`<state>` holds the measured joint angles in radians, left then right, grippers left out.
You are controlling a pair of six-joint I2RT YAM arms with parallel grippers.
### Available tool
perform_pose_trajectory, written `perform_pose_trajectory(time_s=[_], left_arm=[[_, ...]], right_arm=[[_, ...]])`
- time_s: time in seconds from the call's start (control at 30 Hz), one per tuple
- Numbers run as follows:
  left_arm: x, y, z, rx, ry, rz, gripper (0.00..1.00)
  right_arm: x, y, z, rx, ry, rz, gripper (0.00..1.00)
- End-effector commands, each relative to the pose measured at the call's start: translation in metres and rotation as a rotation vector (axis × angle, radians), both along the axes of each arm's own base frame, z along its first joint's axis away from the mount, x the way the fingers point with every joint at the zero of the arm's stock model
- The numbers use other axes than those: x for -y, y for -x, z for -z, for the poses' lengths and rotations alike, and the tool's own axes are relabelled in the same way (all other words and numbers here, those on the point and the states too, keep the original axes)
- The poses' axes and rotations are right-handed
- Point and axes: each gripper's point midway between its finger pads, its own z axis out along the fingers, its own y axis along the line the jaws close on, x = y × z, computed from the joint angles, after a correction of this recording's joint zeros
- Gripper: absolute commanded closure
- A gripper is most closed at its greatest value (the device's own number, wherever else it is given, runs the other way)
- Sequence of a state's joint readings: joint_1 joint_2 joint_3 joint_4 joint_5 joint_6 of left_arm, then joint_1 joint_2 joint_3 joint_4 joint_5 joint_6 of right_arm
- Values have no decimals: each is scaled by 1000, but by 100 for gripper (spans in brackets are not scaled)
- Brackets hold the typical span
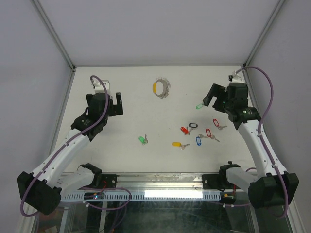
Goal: Put the keys on the keyring
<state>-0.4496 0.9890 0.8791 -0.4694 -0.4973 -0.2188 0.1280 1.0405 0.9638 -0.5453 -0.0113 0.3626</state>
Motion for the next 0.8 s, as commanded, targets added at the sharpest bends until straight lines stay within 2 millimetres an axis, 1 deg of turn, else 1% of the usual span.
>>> perform_pose_trajectory(time_s=[0.0, 0.07, 0.17, 0.23, 0.3, 0.4, 0.53, 0.63, 0.73, 0.77], left_arm=[[12, -12, -18, 43, 0, 75, 1], [14, -13, -18, 40, -5, 94, 1], [16, -8, -13, 36, 1, 115, 1], [19, -4, -13, 26, 9, 138, 1], [19, -1, -12, 12, 14, 143, 1], [14, 5, -5, 5, 22, 121, 1], [15, 14, 0, -28, 30, 138, 1], [10, 21, 3, -46, 19, 127, 1], [6, 29, 7, -45, 27, 121, 1], [6, 32, 12, -51, 29, 121, 1]], right_arm=[[-13, -19, -12, 7, 10, -77, 5], [-23, -27, -5, -22, 29, -107, 6], [-43, -43, 3, -44, 78, -153, 7], [-59, -55, 9, -52, 93, -187, 7], [-79, -68, 21, -74, 100, -229, 9], [-107, -85, 29, -68, 108, -276, 9], [-140, -109, 38, -50, 113, -324, 10], [-157, -130, 47, -43, 107, -336, 12], [-167, -155, 55, -34, 113, -308, 14], [-169, -163, 59, -33, 115, -297, 15]])
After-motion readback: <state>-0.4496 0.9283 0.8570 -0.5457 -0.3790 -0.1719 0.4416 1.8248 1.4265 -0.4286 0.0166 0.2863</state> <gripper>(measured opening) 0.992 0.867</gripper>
